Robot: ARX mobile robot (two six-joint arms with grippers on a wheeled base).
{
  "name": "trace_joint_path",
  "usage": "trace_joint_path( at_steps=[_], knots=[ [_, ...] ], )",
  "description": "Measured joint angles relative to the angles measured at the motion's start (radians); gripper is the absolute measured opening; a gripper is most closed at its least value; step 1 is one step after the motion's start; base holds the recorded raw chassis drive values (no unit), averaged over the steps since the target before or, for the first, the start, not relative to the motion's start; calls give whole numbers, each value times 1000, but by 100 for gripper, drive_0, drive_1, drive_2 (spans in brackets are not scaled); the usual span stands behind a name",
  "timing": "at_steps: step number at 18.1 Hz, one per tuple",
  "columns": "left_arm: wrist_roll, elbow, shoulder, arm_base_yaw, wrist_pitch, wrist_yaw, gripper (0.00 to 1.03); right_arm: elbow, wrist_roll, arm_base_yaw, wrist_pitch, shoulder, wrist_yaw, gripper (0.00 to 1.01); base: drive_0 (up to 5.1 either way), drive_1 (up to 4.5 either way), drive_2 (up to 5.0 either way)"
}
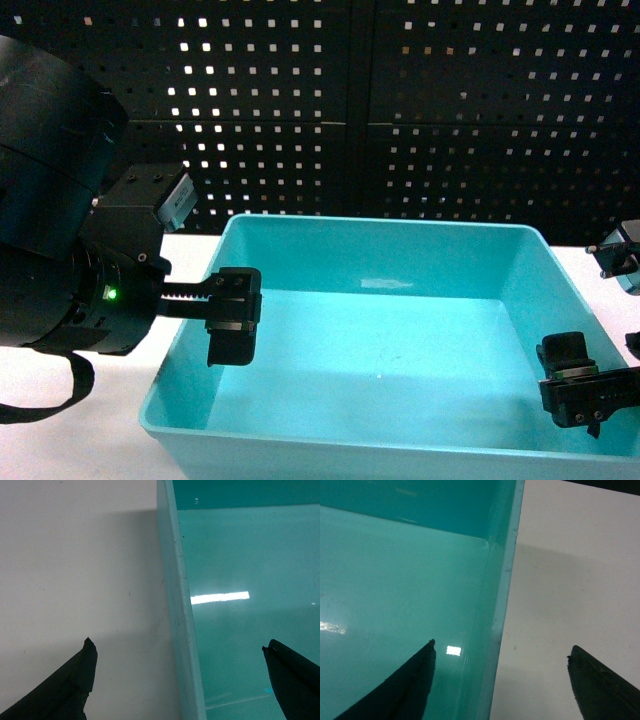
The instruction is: Stack blue boxes stably on right
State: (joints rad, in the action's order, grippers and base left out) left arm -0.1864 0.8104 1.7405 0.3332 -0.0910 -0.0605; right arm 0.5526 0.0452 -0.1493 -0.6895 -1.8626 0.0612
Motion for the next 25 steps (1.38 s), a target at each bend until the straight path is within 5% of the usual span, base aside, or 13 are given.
trace_joint_path(
  at_steps=[7,9,11,15,17,25],
  knots=[
    [-37,-28,0,-3,-1,-24,98,-16,-6,-8,-19,0,-1,22,0,0,0],
    [-69,-29,-1,6,11,-35,98,-27,-75,-8,-32,1,-25,10,0,0,0],
    [-101,-29,-6,27,21,-47,98,-41,-110,-8,-48,6,-29,8,0,0,0],
    [-137,-51,-8,35,5,-72,98,-75,-124,-31,-59,26,-7,7,0,0,0],
    [-138,-79,-11,34,3,-104,82,-93,-132,-34,-70,33,-1,7,0,0,0],
    [-128,-123,-48,72,-48,-77,7,-185,-147,-49,-105,87,15,7,0,0,0]
  ],
)
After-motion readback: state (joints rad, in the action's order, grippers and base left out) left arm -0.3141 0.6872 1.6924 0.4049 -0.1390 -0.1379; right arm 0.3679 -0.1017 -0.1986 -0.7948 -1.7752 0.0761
